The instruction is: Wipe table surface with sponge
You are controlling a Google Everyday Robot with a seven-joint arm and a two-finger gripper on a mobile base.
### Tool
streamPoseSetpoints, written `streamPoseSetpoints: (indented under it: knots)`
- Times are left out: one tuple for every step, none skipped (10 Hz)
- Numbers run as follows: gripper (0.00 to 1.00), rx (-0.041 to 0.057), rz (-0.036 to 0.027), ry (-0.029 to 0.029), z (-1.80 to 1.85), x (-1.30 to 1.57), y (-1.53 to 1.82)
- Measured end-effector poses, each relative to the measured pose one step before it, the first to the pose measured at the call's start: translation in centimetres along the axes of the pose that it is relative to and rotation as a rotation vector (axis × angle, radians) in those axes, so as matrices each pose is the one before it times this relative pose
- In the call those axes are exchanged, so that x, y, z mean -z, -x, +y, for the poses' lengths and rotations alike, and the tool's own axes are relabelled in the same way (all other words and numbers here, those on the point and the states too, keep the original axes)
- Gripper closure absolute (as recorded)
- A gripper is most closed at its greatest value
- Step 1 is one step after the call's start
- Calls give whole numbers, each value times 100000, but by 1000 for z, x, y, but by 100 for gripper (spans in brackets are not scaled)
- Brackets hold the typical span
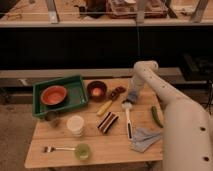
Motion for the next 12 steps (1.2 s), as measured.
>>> streamPoseSetpoints:
  knots:
    - [98, -1023, -421, 631, 1901, 182, 455]
    - [98, -1058, -289, 435, 1609, 187, 297]
    - [98, -1568, 223, 559, 1563, 201, -171]
    - [98, -2162, 257, 745, 1415, 11, -534]
    - [98, -1569, 445, 109, 582, 56, -478]
    - [98, -1992, 499, 51, 345, 48, -680]
    - [98, -3618, 1090, 278, 765, 159, -1549]
    - [98, -1620, 1092, 725, 349, 114, -1733]
    - [98, -393, 451, -248, -646, -67, -1093]
    - [98, -53, 514, 229, -1122, -158, -1200]
    - [98, 433, 30, 988, -1429, -312, -1080]
    - [98, 966, -17, 0, -1328, -191, -296]
